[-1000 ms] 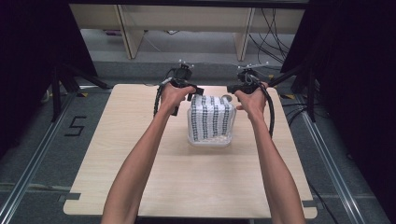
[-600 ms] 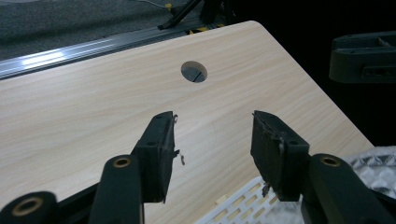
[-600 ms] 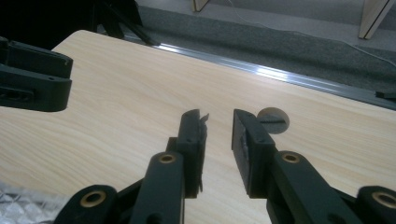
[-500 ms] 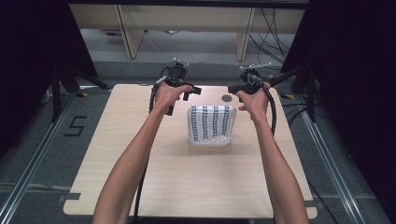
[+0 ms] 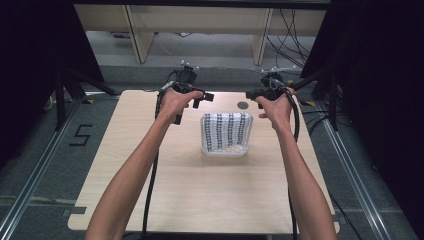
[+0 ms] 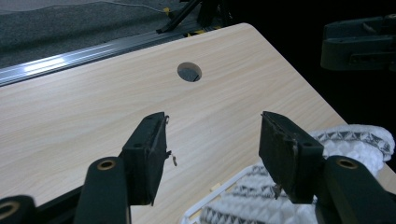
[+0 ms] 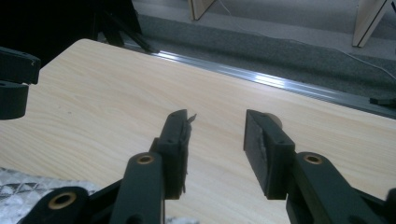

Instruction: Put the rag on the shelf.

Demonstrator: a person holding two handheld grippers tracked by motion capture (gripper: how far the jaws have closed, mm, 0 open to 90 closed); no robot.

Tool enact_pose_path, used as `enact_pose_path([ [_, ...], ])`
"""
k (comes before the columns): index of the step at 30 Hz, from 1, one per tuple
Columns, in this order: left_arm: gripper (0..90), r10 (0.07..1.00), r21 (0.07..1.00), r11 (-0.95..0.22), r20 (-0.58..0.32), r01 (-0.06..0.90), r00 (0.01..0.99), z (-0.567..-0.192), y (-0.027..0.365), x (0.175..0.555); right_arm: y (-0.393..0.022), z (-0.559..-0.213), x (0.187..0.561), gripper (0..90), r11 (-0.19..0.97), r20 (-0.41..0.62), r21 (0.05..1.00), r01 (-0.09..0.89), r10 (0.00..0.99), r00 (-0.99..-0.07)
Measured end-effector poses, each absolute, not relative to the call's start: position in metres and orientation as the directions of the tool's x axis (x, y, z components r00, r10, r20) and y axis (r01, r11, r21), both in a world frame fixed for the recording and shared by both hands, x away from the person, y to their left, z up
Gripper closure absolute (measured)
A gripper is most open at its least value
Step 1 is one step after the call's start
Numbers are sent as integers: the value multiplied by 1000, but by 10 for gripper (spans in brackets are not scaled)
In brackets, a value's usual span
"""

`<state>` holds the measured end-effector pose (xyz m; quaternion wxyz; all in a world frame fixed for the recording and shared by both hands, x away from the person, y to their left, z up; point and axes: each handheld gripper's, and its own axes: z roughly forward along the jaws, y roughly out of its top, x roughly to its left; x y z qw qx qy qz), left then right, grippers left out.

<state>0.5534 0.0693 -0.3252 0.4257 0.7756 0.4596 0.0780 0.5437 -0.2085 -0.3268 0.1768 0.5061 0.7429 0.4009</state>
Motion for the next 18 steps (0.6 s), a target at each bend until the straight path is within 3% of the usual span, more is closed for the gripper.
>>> enact_pose_path([
  [18,294,764,755,-196,-283,626,580,-324,87,524,-216,-316,519,469,188,129,810,555,866,-483],
])
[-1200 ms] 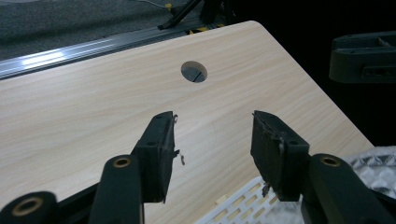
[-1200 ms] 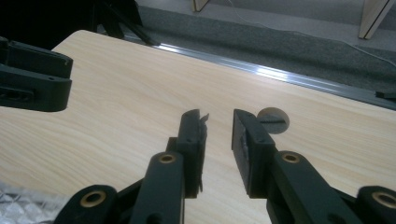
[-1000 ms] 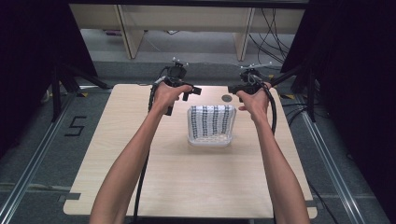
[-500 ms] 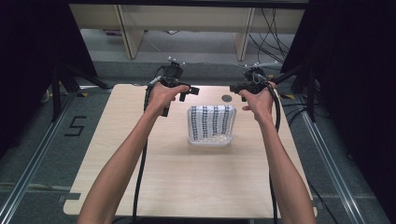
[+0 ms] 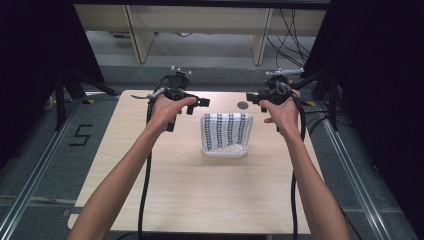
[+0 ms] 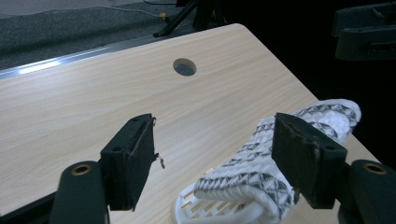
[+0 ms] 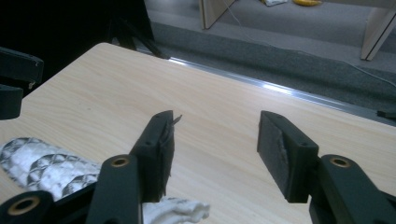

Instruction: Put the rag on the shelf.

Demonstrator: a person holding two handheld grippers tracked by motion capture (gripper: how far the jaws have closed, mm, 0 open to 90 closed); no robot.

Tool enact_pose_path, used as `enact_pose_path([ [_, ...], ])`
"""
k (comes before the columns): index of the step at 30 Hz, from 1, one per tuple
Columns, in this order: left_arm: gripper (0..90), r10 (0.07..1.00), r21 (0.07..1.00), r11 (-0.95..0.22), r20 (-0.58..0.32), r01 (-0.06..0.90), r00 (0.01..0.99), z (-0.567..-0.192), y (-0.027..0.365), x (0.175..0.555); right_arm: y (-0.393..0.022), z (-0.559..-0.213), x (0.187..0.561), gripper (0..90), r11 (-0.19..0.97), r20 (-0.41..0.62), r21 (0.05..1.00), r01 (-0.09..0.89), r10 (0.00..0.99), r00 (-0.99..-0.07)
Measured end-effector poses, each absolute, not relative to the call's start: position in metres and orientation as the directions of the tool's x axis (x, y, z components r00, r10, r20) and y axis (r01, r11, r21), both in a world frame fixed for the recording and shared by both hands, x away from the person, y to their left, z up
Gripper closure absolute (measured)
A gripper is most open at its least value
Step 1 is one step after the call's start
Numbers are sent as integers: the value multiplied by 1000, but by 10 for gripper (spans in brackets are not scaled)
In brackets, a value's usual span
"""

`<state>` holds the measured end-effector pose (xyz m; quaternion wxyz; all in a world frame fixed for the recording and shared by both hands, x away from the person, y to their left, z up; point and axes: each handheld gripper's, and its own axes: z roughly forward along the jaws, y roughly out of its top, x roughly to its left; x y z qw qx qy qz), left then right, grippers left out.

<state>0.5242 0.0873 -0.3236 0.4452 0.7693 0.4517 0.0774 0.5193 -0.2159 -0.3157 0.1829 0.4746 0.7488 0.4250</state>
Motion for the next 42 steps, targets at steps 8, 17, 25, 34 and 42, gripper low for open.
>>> enact_pose_path([
  [8,264,750,769,-204,-274,605,602,-322,96,507,-216,-313,503,415,198,133,819,539,848,-513],
  [17,243,740,778,-229,-252,586,624,-321,97,492,-211,-311,491,383,215,122,826,522,835,-537],
  [25,229,724,789,-230,-252,569,642,-321,97,478,-206,-310,478,357,220,119,833,507,825,-553],
  [34,216,715,795,-243,-241,555,657,-319,99,463,-208,-310,467,338,254,88,841,478,807,-584],
  [42,209,705,800,-271,-213,534,676,-322,105,450,-206,-309,455,330,248,92,847,470,802,-590],
])
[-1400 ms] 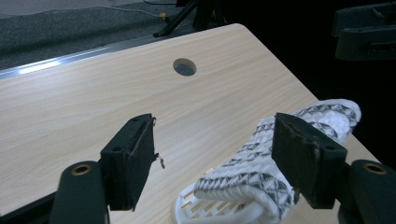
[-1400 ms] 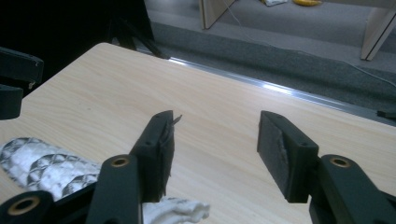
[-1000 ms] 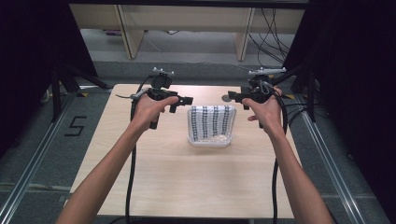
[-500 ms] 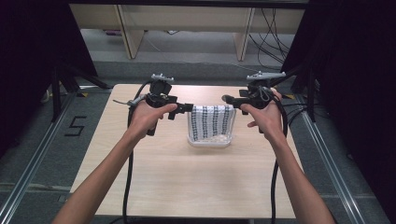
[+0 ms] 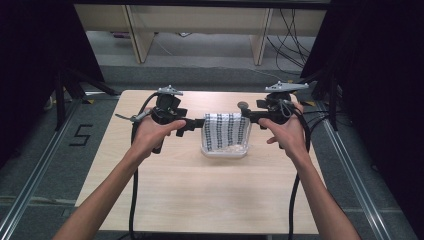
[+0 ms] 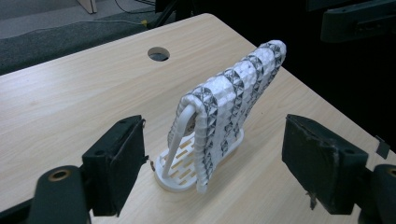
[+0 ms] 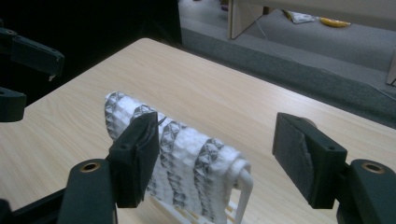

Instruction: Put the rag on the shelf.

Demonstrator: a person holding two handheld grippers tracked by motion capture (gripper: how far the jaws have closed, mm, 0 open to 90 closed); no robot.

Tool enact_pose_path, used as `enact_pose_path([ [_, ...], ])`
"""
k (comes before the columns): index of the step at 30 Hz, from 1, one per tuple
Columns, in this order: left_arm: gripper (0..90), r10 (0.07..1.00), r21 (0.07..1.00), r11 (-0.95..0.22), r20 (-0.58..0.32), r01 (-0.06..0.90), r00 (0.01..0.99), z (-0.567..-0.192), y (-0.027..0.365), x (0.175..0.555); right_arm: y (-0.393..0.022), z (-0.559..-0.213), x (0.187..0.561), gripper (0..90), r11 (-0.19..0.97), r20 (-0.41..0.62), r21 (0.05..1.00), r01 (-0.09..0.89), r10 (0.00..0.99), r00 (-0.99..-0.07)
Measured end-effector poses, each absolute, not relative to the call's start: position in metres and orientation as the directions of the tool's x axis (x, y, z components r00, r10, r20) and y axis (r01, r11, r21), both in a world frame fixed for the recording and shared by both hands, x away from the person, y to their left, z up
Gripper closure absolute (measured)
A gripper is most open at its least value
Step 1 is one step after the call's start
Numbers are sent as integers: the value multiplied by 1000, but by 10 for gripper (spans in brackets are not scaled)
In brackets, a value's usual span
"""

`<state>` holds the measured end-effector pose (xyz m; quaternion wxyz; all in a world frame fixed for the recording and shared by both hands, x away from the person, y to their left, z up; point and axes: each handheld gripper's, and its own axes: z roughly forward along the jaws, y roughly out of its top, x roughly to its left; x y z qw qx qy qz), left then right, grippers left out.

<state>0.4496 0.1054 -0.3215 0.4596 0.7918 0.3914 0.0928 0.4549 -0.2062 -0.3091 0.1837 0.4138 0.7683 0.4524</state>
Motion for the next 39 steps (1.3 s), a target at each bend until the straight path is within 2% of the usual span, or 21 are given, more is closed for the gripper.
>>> enact_pose_path([
  [17,208,693,801,-295,-196,521,693,-339,123,423,-206,-315,436,312,288,61,847,447,782,-621],
  [24,208,689,810,-266,-219,522,691,-348,130,413,-205,-320,427,310,300,46,852,429,774,-632],
  [39,206,685,819,-264,-213,510,697,-363,140,394,-205,-333,410,295,294,71,849,439,760,-646],
])
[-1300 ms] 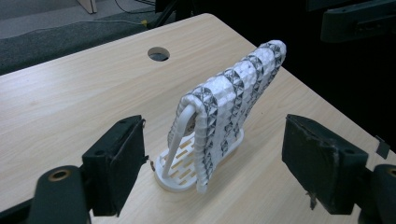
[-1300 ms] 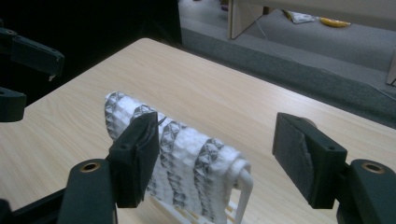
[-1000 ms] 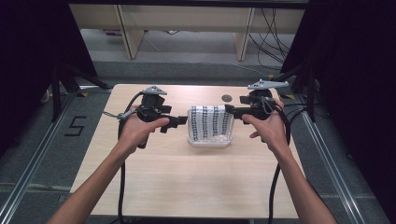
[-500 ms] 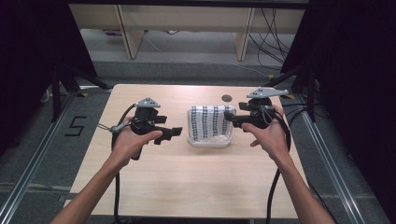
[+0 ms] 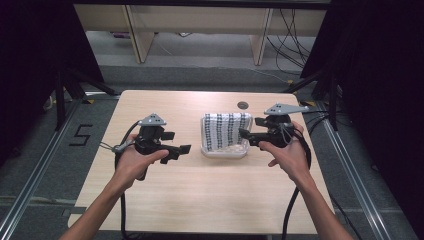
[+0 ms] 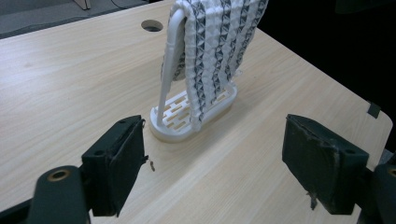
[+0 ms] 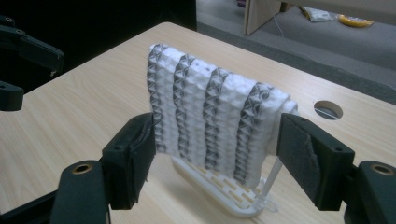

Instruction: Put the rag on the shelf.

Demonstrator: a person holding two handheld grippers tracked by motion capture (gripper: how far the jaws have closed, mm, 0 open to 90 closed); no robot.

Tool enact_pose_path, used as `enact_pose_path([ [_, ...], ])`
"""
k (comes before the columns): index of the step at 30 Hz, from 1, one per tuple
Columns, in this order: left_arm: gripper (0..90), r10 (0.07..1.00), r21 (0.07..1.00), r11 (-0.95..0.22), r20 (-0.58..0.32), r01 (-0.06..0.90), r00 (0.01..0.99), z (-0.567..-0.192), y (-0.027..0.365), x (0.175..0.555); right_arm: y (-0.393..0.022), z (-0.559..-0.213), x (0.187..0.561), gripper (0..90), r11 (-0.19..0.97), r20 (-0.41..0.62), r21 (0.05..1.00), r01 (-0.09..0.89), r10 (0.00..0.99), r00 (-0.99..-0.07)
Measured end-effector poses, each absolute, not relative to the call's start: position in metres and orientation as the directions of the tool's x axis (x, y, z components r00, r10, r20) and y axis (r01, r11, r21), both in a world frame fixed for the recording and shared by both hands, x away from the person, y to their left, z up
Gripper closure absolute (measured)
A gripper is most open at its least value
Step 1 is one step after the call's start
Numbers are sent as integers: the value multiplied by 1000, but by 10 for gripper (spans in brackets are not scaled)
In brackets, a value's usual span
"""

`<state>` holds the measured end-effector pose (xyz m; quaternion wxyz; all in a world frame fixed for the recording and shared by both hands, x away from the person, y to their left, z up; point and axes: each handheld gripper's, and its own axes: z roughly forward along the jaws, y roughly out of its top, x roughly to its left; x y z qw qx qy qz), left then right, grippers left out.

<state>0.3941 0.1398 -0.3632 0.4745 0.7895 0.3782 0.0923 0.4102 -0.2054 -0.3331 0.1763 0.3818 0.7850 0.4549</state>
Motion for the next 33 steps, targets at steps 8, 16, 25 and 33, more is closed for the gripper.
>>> enact_pose_path([
  [8,204,675,815,-279,-209,508,707,-375,143,382,-208,-344,398,287,296,88,840,455,752,-653],
  [16,202,673,818,-281,-205,502,711,-381,146,372,-210,-352,391,284,291,102,837,463,749,-655],
  [25,202,680,816,-283,-200,505,705,-391,153,362,-214,-364,382,282,290,119,830,477,743,-658],
  [33,201,674,805,-316,-183,503,716,-403,155,354,-219,-371,378,282,279,141,826,489,738,-660],
])
